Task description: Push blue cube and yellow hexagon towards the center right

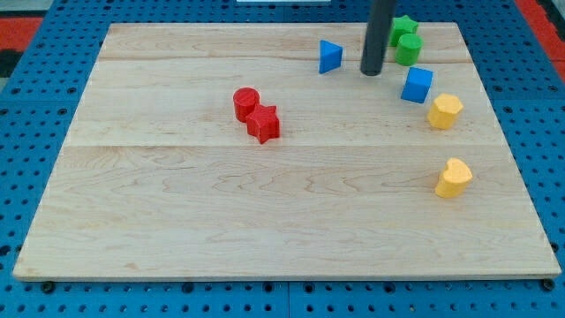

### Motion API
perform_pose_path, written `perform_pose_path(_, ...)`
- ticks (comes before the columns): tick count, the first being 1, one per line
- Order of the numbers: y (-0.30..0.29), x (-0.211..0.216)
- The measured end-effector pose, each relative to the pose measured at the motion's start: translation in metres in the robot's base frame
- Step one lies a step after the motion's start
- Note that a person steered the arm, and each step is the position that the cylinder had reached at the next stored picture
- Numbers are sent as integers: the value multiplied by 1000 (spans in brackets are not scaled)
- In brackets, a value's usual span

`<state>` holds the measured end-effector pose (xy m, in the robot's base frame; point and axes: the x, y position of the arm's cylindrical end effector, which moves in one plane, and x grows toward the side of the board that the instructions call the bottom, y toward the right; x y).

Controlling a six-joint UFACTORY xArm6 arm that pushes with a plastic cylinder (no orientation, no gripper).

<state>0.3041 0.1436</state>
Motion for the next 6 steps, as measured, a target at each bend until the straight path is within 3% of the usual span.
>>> perform_pose_path(2, 56, 23)
perform_pose_path(6, 63, 68)
